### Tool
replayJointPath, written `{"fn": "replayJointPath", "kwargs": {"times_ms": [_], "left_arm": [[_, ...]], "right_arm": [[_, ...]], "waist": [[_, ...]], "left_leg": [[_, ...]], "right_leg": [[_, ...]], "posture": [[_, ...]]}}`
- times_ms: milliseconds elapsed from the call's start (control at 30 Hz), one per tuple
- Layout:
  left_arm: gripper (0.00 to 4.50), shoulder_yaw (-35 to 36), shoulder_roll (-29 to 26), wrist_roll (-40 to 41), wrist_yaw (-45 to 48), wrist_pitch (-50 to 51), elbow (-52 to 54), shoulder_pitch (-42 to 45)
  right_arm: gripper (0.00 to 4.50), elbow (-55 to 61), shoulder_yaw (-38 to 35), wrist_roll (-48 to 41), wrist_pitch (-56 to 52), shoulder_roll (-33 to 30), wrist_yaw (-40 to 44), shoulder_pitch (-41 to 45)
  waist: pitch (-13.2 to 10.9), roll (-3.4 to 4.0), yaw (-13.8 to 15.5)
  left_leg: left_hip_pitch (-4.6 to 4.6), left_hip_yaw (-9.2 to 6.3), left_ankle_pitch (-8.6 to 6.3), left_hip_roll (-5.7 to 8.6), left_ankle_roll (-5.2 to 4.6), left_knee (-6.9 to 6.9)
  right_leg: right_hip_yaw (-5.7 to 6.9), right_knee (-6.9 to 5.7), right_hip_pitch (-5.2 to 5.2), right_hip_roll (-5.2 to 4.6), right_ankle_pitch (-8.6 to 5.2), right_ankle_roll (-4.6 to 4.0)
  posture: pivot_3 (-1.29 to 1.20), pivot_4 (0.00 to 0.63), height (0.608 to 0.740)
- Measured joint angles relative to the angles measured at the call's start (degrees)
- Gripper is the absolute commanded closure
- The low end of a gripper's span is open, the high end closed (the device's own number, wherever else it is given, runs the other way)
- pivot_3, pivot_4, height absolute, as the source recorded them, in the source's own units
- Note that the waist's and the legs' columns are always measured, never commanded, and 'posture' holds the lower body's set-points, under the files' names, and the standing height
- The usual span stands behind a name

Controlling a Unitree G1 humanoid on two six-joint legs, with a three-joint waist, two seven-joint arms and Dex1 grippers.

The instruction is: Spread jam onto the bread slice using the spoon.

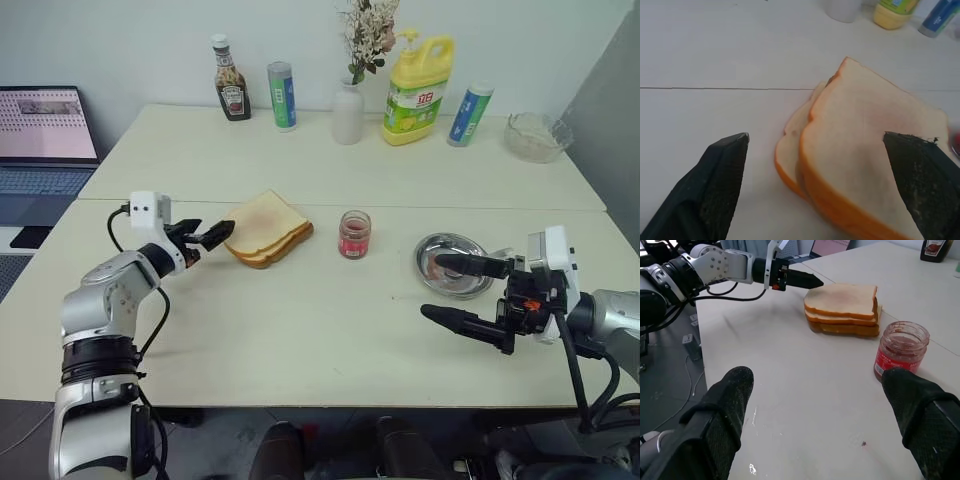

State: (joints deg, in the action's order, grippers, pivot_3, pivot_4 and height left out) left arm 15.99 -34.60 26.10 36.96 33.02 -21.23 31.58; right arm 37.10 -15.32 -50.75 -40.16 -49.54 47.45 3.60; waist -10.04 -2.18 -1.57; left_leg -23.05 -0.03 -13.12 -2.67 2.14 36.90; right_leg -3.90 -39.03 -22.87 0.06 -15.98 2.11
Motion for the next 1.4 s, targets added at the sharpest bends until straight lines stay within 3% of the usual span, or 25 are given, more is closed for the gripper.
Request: {"fn": "replayJointPath", "kwargs": {"times_ms": [367,833,1100,1400], "left_arm": [[4.45,-1.67,-0.10,-2.50,0.96,-2.21,-1.58,1.44],[4.48,-1.39,-1.45,-0.53,5.23,-0.15,6.98,0.50],[4.48,-0.21,-2.52,6.45,9.27,6.91,16.59,-1.86],[4.48,-0.02,-7.85,16.93,14.41,17.20,29.02,-2.92]], "right_arm": [[0.00,0.00,0.37,0.01,0.31,0.22,-0.01,-0.15],[0.00,-0.99,0.80,0.06,0.86,0.44,0.12,0.35],[0.00,-1.35,0.97,0.53,1.03,0.92,-0.06,0.50],[0.00,-1.99,0.63,0.33,1.02,0.56,0.55,0.52]], "waist": [[0.00,0.00,-0.07],[0.00,0.00,-0.05],[0.00,0.00,-0.08],[-0.01,0.00,-0.13]], "left_leg": [[-0.01,0.00,0.00,0.01,0.00,0.00],[-0.01,0.00,0.00,0.00,0.00,0.00],[-0.01,0.00,0.00,0.00,0.00,0.00],[0.00,0.01,0.00,-0.01,0.00,0.00]], "right_leg": [[0.00,0.00,0.01,-0.01,0.00,0.00],[-0.01,0.01,0.01,-0.01,-0.01,0.03],[-0.01,0.01,0.01,-0.01,-0.03,0.06],[-0.02,0.01,0.00,-0.01,-0.12,0.21]], "posture": [[0.00,0.150,0.740],[0.00,0.150,0.740],[0.00,0.150,0.740],[0.00,0.150,0.740]]}}
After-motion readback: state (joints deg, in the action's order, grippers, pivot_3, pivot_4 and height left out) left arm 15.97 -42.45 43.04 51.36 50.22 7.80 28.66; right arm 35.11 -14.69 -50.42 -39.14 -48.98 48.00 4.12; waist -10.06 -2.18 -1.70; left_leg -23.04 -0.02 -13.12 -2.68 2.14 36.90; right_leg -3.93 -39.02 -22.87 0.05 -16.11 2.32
